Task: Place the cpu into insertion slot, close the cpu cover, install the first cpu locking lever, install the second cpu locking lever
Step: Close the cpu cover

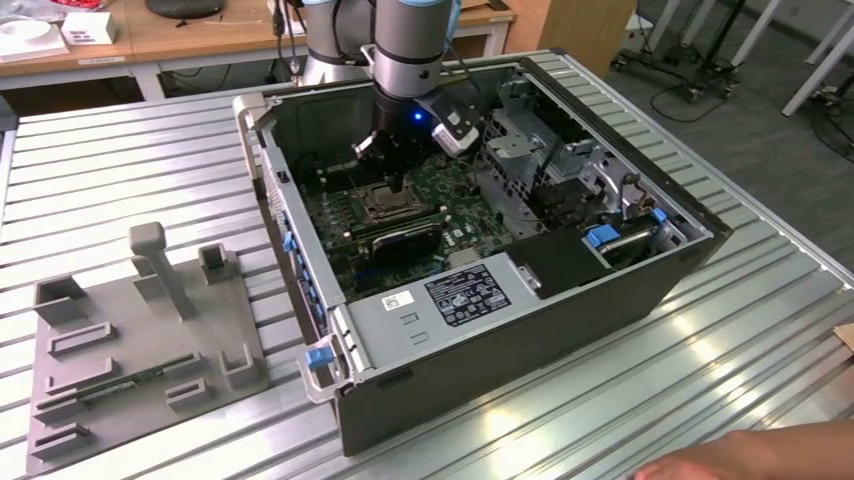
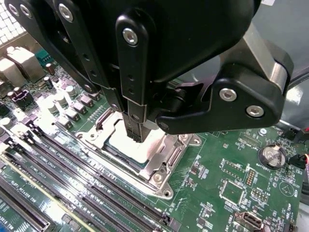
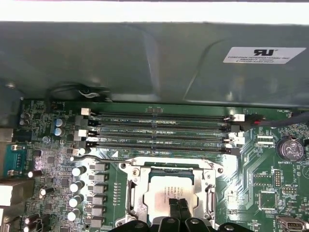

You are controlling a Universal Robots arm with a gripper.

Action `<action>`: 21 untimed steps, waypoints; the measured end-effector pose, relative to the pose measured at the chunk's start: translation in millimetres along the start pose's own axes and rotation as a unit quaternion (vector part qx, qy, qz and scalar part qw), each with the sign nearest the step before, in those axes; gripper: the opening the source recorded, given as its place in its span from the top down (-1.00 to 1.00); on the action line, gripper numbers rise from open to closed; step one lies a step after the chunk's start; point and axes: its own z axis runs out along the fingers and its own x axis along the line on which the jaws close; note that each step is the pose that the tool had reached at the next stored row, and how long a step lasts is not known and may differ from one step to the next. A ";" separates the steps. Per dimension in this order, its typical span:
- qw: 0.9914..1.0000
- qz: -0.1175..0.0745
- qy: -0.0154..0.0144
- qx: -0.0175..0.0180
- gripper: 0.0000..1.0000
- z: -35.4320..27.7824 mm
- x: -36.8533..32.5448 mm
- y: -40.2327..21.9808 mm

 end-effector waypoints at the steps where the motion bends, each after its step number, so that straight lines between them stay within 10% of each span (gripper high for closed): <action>1: 1.000 0.000 -0.001 0.001 0.80 0.1 0.0 0.0; 21: 1.000 0.000 -0.001 -0.001 0.80 -0.6 4.9 -5.5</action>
